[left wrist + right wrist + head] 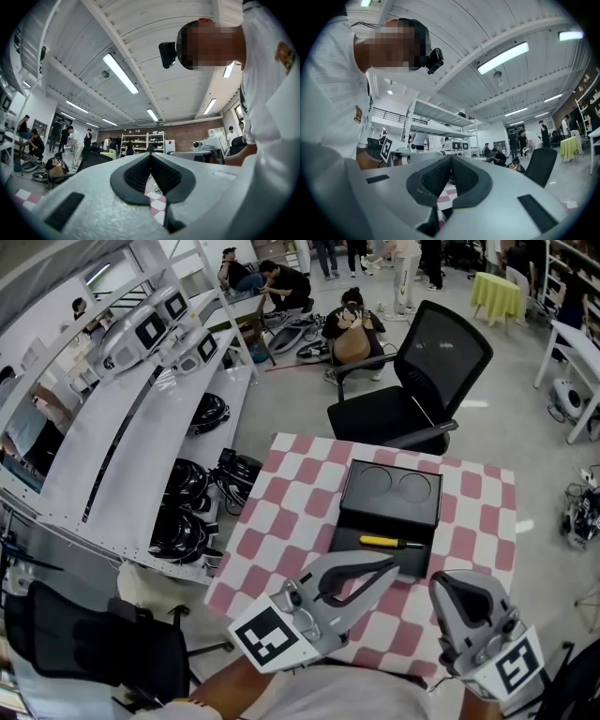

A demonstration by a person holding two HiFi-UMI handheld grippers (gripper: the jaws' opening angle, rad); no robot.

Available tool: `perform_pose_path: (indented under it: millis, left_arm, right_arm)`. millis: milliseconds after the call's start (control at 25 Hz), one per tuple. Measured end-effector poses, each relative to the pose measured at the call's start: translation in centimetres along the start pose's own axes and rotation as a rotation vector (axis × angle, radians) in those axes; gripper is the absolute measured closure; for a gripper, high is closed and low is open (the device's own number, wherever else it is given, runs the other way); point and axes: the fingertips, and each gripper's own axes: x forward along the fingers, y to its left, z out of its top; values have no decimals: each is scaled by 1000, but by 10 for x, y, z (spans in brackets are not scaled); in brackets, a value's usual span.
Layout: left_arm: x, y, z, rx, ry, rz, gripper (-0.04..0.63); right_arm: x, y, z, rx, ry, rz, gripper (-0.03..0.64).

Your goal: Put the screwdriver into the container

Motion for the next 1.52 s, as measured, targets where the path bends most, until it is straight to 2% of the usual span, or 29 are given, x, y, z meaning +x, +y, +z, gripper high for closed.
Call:
perform_pose_path:
  millis: [1520]
  left_arm:
    - [-2, -14, -1, 19, -10, -13, 581]
  right_arm:
    - [-12, 11, -10, -33, 27, 24, 606]
